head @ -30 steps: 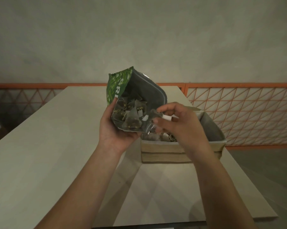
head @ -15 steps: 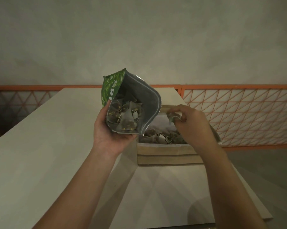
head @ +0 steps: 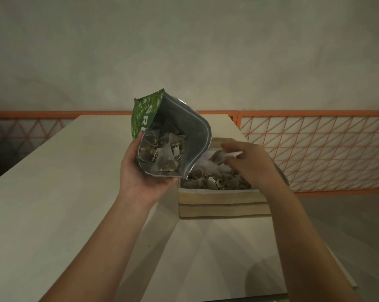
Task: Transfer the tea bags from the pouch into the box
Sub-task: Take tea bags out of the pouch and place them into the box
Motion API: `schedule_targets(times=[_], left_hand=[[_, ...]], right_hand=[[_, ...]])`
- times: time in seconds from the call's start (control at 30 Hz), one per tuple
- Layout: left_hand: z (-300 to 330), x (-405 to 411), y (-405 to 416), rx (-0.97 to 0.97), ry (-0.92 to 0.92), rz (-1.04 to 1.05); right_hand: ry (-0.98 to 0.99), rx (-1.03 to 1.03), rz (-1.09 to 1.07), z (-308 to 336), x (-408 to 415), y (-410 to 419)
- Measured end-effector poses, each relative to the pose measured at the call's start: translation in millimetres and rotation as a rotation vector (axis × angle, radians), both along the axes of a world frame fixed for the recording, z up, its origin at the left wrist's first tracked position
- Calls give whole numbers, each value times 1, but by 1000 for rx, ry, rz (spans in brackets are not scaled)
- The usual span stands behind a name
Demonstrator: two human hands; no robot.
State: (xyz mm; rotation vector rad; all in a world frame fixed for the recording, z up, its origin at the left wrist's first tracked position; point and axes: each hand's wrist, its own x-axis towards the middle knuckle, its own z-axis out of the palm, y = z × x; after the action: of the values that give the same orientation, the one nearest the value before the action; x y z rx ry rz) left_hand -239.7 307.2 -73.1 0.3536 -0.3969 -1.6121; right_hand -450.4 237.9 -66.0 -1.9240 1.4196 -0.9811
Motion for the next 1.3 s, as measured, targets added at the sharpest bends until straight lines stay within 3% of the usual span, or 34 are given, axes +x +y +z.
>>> schedule_targets(times=[0.07, 0.13, 0.27, 0.37, 0.5, 0.57, 0.73, 0.87, 1.07, 1.3], left_hand=[[-1, 0, 0, 5, -2, 3], [-1, 2, 0, 5, -6, 4], [-3, 5, -2, 9, -8, 0], [-3, 7, -3, 15, -24, 4], [-1, 5, -1, 32, -52, 42], [0, 4, 1, 51, -77, 77], [0, 4, 2, 96, -107, 116], [0, 3, 2, 70, -98, 103], [-1, 5, 3, 60, -119, 97], [-4, 7, -2, 52, -84, 74]], right_hand=[[185, 126, 70, -5, -1, -2], [248, 102, 17, -7, 0, -1], [-31, -159, -82, -1, 14, 13], [-266, -348, -25, 6, 36, 35], [-283, -587, -25, 7, 63, 61], [-185, -663, -28, 5, 72, 66], [405, -715, -252, 4, 91, 70], [500, -683, -266, 0, 101, 73], [177, -669, -154, -3, 90, 72], [-622, -390, -1, 24, 53, 68]])
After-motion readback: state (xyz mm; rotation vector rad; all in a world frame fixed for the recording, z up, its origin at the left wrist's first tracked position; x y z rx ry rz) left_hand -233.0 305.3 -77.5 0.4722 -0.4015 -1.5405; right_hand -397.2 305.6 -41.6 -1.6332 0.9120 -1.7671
